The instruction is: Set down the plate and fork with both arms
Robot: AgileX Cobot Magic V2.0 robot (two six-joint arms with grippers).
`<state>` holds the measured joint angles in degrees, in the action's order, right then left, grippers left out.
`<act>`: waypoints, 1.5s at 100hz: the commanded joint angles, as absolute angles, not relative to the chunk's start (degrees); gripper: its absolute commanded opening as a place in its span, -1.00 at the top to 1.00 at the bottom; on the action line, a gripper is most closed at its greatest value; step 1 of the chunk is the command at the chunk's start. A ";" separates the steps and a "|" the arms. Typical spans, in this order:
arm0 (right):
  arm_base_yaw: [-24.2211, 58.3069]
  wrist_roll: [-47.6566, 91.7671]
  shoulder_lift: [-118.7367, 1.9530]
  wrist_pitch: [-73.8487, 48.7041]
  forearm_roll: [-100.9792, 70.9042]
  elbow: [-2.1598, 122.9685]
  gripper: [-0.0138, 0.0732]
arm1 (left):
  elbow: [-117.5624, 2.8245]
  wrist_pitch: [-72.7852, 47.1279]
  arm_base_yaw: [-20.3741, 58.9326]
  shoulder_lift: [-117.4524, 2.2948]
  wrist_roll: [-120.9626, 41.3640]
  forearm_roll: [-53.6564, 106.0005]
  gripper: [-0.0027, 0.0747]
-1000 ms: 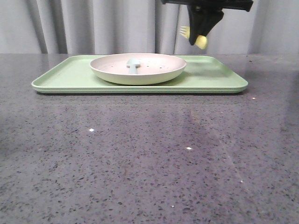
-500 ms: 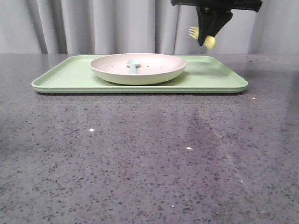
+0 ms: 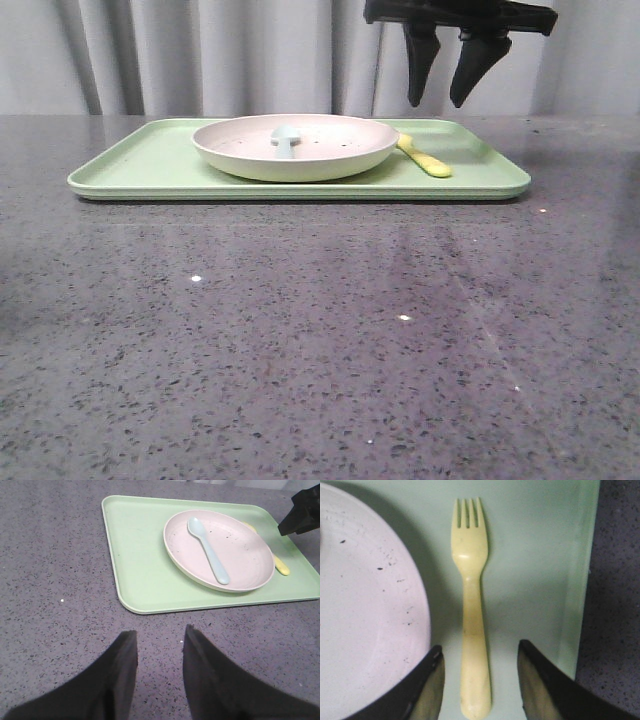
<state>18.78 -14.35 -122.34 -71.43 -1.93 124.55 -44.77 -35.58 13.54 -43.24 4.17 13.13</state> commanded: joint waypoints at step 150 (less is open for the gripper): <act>18.44 -14.29 -65.69 -58.60 0.41 78.85 -0.15 | -46.26 -28.16 13.92 -42.75 4.96 14.07 0.34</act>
